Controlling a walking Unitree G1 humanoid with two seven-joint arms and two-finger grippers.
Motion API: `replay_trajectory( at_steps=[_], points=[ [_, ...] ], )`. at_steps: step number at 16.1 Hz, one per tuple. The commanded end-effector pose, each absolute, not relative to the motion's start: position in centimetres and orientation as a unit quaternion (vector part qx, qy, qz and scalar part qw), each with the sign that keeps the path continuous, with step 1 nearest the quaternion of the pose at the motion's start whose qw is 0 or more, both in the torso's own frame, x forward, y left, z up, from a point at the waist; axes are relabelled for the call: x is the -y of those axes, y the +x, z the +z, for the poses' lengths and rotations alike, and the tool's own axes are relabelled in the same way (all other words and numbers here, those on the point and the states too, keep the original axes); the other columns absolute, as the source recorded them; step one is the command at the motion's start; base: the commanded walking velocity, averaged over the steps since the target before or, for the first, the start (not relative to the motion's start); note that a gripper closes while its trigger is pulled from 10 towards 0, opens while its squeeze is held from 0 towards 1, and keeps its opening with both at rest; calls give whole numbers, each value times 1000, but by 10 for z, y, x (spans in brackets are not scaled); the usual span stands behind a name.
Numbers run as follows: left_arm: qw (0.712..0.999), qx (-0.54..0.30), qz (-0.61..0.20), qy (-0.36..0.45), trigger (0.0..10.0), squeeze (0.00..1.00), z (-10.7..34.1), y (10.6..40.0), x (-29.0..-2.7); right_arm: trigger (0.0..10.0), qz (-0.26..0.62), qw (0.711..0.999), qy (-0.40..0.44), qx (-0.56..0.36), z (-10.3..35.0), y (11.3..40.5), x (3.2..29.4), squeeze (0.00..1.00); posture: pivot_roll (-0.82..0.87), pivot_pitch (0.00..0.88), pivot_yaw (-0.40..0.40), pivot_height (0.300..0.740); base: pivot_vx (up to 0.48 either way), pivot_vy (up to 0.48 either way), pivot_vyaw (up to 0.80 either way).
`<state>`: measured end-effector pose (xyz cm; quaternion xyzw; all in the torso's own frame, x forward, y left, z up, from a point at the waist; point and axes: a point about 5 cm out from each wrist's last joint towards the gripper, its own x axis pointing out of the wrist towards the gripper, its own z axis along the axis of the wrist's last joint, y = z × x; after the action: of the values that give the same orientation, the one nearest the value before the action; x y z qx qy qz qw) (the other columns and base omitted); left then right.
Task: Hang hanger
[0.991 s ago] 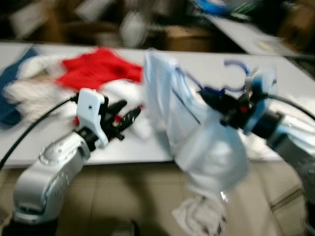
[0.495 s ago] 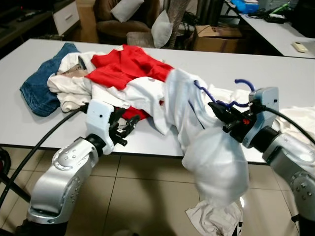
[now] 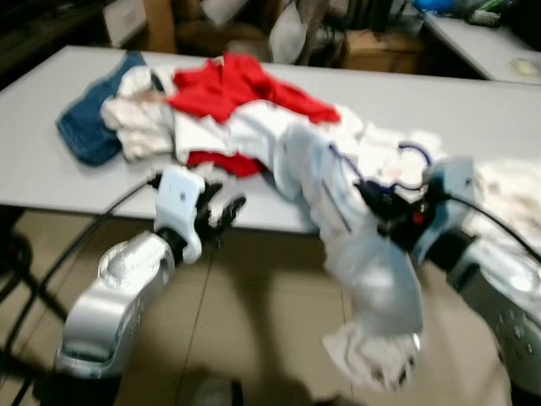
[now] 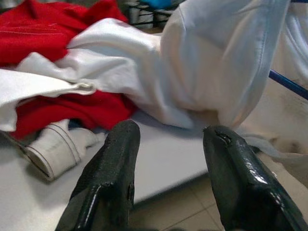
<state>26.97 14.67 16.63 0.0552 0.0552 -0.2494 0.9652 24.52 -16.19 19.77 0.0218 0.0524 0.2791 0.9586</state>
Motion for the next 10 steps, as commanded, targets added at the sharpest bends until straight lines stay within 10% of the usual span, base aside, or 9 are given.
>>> replay_trajectory(
  at_steps=[1,5,10],
  points=[
    [963,-47,-257,63,10000,0,170,272,-142,10000,283,958,11,-45,202,243,163,0,-112,0,-10,740,-352,0,0],
    [960,-55,-267,70,10000,0,165,266,-145,10000,348,934,-7,-86,192,233,152,0,-118,0,-19,740,-249,0,0],
    [949,-82,-293,82,10000,0,157,259,-147,10000,398,910,-20,-114,185,223,145,0,-113,0,-19,740,0,0,800]
  ],
)
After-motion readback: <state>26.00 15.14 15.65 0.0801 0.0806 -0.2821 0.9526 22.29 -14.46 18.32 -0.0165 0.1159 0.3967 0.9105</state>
